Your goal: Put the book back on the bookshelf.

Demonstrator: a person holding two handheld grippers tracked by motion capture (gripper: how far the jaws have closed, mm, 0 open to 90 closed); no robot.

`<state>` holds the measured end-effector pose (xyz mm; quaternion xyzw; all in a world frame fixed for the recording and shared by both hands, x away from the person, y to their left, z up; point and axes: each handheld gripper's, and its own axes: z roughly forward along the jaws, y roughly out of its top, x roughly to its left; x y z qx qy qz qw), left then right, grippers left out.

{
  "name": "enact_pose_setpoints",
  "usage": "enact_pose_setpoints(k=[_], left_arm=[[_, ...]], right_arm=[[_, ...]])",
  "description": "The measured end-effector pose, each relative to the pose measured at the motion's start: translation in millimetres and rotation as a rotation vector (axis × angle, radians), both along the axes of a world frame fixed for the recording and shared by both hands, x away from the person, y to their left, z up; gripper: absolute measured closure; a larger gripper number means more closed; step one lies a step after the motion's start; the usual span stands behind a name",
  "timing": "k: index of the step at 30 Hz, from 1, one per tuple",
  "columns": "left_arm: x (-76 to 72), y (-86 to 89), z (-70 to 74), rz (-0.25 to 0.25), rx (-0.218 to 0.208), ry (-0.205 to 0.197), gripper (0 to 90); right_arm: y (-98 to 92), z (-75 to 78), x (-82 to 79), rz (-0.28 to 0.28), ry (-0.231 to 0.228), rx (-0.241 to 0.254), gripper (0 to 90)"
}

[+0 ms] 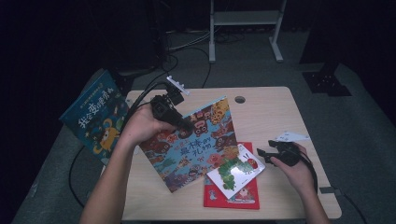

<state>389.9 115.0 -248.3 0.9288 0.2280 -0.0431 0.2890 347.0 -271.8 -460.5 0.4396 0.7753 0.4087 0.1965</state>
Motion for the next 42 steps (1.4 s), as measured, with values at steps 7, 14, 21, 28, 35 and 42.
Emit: enact_pose_setpoints(k=[7,14,21,28,35,42], left_arm=[[-1.7,5.5,4.3,0.047,0.074,-0.043,80.2],[-3.8,30.7,12.1,0.098,0.067,-0.042,80.2],[-11.3,61.2,21.5,0.158,0.061,-0.047,80.2],[-16.9,95.7,24.6,0.242,0.055,-0.054,80.1],[-23.5,125.4,25.4,0.314,0.053,-0.058,80.1],[-30.6,152.7,19.6,0.365,0.045,-0.046,80.1]], right_arm=[[-25.6,-10.9,14.0,-0.1,0.031,0.001,32.6],[-37.7,-24.4,27.1,-0.17,0.059,-0.021,32.7],[-41.7,-33.8,35.3,-0.212,0.076,-0.04,32.7],[-43.9,-40.3,39.6,-0.231,0.079,-0.042,32.6],[-46.2,-41.6,41.8,-0.251,0.067,-0.048,30.3],[-48.5,-41.6,42.8,-0.255,0.074,-0.033,28.0]])
